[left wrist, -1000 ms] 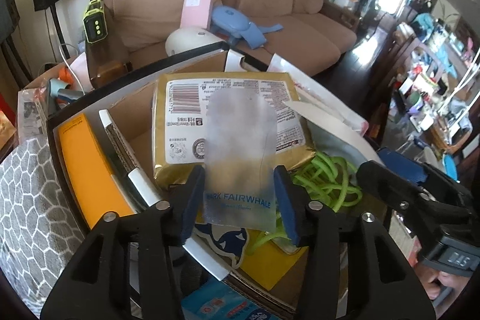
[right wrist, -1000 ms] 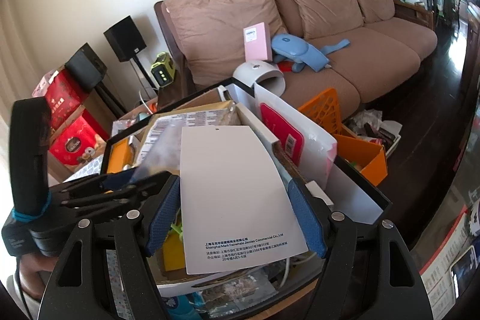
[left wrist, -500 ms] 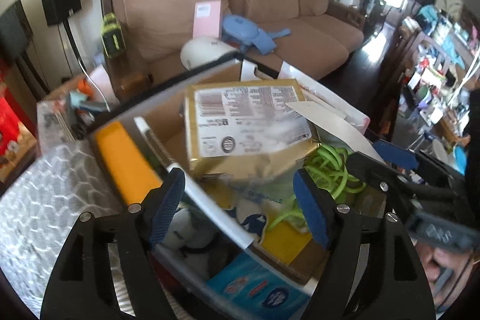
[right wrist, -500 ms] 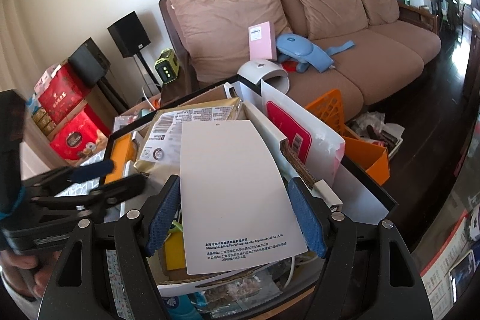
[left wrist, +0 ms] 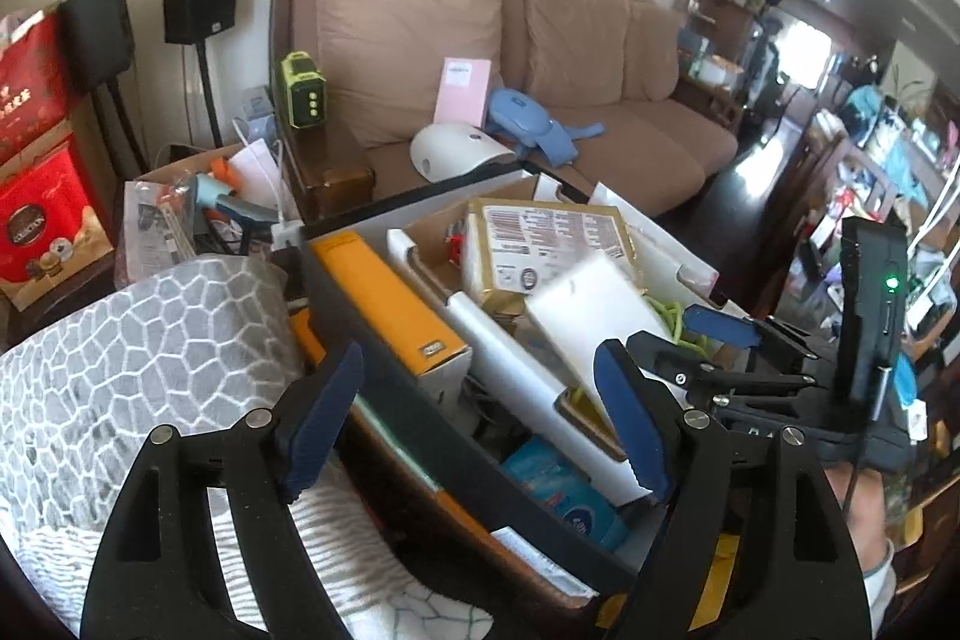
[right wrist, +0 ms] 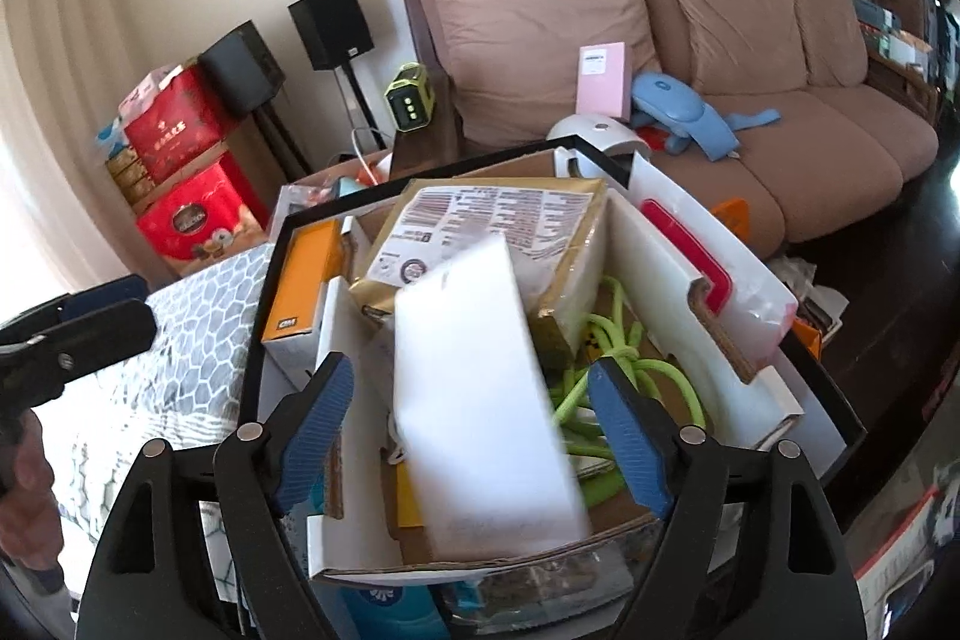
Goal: Organize objects
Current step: 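Release the white card into the box with the right tool while the left tool returns to the bed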
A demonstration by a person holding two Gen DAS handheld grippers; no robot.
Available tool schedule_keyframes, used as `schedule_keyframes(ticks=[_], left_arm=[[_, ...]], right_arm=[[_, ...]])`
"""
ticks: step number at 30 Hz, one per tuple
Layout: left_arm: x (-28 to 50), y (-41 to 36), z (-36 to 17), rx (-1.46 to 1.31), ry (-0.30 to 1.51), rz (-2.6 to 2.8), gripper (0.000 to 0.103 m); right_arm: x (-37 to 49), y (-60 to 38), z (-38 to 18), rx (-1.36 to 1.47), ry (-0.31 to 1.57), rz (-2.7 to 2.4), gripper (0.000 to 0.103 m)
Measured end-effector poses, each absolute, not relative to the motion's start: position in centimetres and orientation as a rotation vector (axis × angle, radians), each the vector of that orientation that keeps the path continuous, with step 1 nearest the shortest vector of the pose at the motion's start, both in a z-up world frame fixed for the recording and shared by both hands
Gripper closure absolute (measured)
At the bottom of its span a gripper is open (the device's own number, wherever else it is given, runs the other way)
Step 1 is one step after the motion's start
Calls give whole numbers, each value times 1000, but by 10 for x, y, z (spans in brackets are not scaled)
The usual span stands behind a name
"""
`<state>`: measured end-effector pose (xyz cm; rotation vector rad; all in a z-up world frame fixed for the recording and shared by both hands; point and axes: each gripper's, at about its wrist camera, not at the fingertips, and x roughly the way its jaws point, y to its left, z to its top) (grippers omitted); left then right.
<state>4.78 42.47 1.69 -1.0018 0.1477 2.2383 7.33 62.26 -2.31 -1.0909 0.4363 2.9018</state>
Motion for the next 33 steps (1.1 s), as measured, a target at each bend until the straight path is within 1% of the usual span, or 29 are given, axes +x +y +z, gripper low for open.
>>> schedule_keyframes(ticks=[5,11,22,25,30,33], left_arm=[[49,394,15,-1005,150,2299,22],[33,347,-7,-1112,99,2346,22],[21,253,-19,-1195,4,2494,22],[19,217,-27,-1267,-24,2572,19],[21,148,-32,-1296,-212,2675,19],[20,98,-35,-1325,-278,2750,19]], right_arm=[[81,627,-11,-993,468,2938,16],[91,637,3,-876,559,2967,14],[98,632,17,-796,553,3014,14],[100,628,21,-764,563,3034,14],[101,616,26,-726,562,3074,14],[94,601,26,-779,617,3128,14]])
